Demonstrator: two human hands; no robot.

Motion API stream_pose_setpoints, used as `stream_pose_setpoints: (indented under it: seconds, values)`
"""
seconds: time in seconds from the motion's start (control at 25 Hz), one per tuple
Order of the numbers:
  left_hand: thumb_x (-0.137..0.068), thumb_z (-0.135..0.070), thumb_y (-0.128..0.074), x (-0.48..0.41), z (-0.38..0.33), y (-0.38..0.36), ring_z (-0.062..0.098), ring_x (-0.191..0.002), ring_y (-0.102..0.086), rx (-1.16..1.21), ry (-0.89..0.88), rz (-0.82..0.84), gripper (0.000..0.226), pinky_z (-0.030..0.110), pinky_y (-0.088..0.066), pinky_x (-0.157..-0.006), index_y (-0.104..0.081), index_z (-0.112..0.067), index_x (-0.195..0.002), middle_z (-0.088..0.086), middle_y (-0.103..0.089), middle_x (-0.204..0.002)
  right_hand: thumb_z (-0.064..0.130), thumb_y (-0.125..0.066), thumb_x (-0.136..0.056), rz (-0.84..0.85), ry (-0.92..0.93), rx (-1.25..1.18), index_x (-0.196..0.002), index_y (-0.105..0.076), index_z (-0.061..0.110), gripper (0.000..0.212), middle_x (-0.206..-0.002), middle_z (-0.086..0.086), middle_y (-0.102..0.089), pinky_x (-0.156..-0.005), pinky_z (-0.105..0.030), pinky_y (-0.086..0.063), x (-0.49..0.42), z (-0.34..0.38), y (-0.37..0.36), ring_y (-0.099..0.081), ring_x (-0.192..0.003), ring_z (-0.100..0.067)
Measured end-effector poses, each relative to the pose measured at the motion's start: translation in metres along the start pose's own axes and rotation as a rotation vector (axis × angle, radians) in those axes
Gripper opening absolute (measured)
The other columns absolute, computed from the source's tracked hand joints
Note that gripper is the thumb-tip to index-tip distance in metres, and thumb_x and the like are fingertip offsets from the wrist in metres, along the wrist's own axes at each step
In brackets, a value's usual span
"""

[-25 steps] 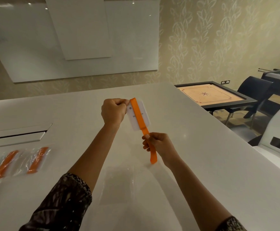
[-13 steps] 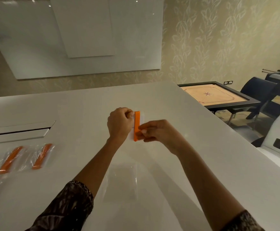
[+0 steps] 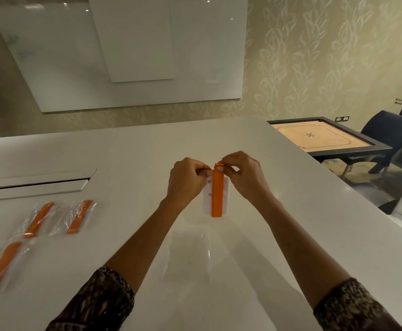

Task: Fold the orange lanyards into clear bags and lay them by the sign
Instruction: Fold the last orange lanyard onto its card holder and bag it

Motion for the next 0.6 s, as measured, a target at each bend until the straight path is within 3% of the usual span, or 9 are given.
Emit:
stream_pose_setpoints:
  seconds: [0.12,0.24,0.36,0.48,0.6]
  values:
    - [-0.090,-0.025,-0.063,0.003,-0.006,0.003,0.017,-0.081,-0.067,-0.003,-0.039,0.024,0.020,0.020,-0.049,-0.071,-0.075,-0.012,-0.100,0.005,-0.075,-0.094,0.020,-0.060,-0.092,-0.010,-0.108,-0.115,-0.097,-0.076,0.015,0.017,-0.093,0.001,-0.074,-0.066,-0.003,-0.038,0.005,-0.002,-0.008,-0.063,-0.081,-0.012]
    - [-0.090,-0.023,-0.063,0.007,-0.004,0.004,0.018,-0.084,-0.067,0.016,-0.032,0.043,0.020,0.020,-0.048,-0.073,-0.075,-0.010,-0.102,0.006,-0.074,-0.097,0.016,-0.059,-0.092,-0.034,-0.171,-0.177,-0.095,-0.072,0.019,0.013,-0.083,0.001,-0.072,-0.060,-0.005,-0.039,0.007,0.001,-0.010,-0.061,-0.071,-0.010]
    - [-0.090,-0.026,-0.063,0.011,0.002,0.003,0.022,-0.088,-0.068,0.052,0.019,0.026,0.025,0.024,-0.051,-0.079,-0.073,-0.008,-0.105,0.008,-0.074,-0.101,0.019,-0.060,-0.093,-0.057,-0.131,-0.187,-0.100,-0.054,0.022,0.010,-0.069,0.002,-0.068,-0.054,-0.008,-0.043,0.011,0.006,-0.011,-0.063,-0.062,-0.010]
    - [-0.090,-0.025,-0.064,0.013,0.004,0.004,0.021,-0.085,-0.067,0.055,0.016,0.007,0.023,0.024,-0.052,-0.076,-0.074,-0.009,-0.102,0.007,-0.074,-0.098,0.020,-0.055,-0.096,-0.054,-0.062,-0.069,-0.101,-0.060,0.018,0.008,-0.078,-0.002,-0.070,-0.059,-0.008,-0.042,0.020,0.005,-0.018,-0.065,-0.066,-0.017]
    - [-0.089,-0.022,-0.064,0.015,0.006,0.008,0.018,-0.079,-0.066,0.031,-0.022,-0.025,0.016,0.026,-0.053,-0.069,-0.076,-0.013,-0.095,0.002,-0.074,-0.090,0.021,-0.054,-0.096,-0.015,-0.021,0.014,-0.101,-0.069,0.015,0.018,-0.086,-0.002,-0.073,-0.061,-0.003,-0.033,0.026,0.003,-0.024,-0.059,-0.067,-0.013]
Point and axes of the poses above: each hand's wrist, its own x-axis away from the middle knuckle, its own y-axis out of the back of the hand, z = x × y, the point moved 1 cm from there along -x, towards the middle knuckle
